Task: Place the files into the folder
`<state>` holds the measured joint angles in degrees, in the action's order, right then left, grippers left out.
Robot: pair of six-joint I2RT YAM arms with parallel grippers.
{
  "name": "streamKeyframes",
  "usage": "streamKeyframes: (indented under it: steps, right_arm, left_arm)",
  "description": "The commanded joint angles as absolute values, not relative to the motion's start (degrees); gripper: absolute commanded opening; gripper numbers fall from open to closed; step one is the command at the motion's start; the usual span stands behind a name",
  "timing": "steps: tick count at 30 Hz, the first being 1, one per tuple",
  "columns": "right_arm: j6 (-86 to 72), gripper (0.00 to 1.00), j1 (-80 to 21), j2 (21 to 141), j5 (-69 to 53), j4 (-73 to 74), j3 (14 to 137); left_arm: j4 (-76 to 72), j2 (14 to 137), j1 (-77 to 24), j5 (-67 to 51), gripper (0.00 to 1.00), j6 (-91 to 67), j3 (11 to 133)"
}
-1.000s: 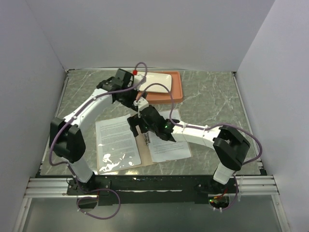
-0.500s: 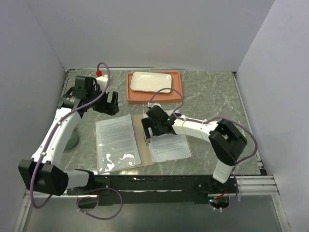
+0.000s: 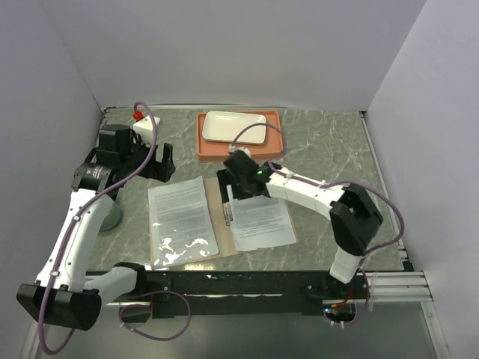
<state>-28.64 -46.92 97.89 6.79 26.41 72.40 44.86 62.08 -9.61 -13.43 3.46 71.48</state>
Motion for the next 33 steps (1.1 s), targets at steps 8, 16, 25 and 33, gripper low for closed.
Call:
streamKeyframes:
  steps: [8, 16, 25, 33]
  right_arm:
    - [-31.90, 0.84, -53.96, 108.81, 14.59, 39.90, 84.90]
    - [-32.17, 0.75, -54.23, 111.18, 14.33, 37.36, 83.23]
    - [-31.38, 0.71, -54.58, 114.61, 11.96, 35.16, 84.55]
    - [-31.73, 0.64, -54.49, 117.25, 10.28, 33.93, 84.73]
  left_arm:
    - [44.57, 60.56, -6.51, -8.79, 0.98, 4.04, 64.69]
    - [42.89, 61.43, -3.87, -10.81, 0.98, 4.57, 59.68]
    - [42.45, 64.77, -1.32, -13.01, 0.98, 5.71, 56.87]
    - [43.15, 65.13, -0.18, -14.24, 0.96, 6.59, 57.13]
